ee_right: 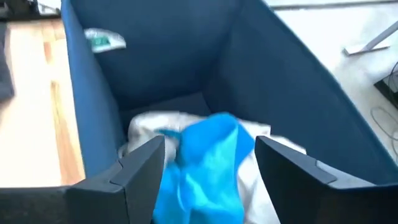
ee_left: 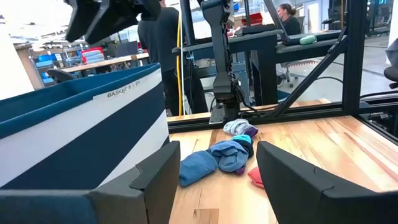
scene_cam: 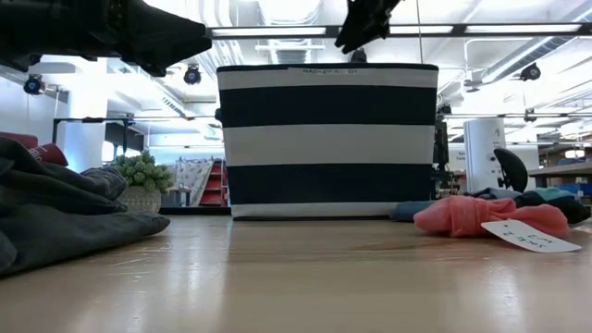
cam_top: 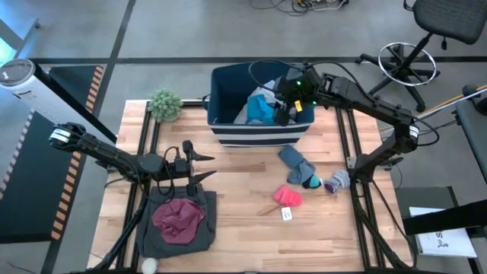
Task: Sort clothes
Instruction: Put the dark blue socks into the laundry bin
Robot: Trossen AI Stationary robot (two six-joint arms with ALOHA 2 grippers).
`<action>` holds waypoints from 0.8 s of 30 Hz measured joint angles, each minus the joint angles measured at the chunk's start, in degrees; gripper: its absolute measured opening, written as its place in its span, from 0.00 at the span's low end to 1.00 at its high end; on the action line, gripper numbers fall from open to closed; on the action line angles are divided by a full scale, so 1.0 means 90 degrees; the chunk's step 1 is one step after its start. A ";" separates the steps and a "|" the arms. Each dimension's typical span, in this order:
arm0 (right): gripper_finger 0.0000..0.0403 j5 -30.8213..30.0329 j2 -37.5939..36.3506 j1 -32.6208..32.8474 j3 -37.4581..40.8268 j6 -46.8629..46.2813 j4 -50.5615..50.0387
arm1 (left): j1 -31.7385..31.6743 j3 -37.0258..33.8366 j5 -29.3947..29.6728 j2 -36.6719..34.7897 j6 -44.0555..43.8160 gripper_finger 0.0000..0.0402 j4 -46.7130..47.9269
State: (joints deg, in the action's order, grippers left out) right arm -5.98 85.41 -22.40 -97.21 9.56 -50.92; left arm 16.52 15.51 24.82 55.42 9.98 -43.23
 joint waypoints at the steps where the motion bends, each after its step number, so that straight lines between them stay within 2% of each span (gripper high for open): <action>1: 0.59 -0.0004 -0.0041 0.0037 0.0000 -0.0005 -0.0177 | -0.0001 0.0000 0.0000 0.0000 0.0000 0.50 0.0003; 11: 0.59 -0.0019 -0.0628 0.0858 0.0351 -0.0643 -0.1655 | 0.0001 0.0000 0.0002 0.0000 -0.0002 0.47 0.0003; 19: 0.60 -0.0496 -0.1334 0.1895 0.1538 -0.1679 -0.1608 | 0.0002 0.0000 0.0005 0.0000 -0.0002 0.50 -0.0004; 24: 0.59 -0.0514 -0.1567 0.2495 0.2470 -0.2525 -0.1450 | 0.0001 0.0000 0.0007 0.0000 -0.0002 0.51 -0.0004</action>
State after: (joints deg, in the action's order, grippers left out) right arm -10.61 71.30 0.06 -74.98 -13.16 -63.97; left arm 16.53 15.51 24.88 55.42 9.96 -43.27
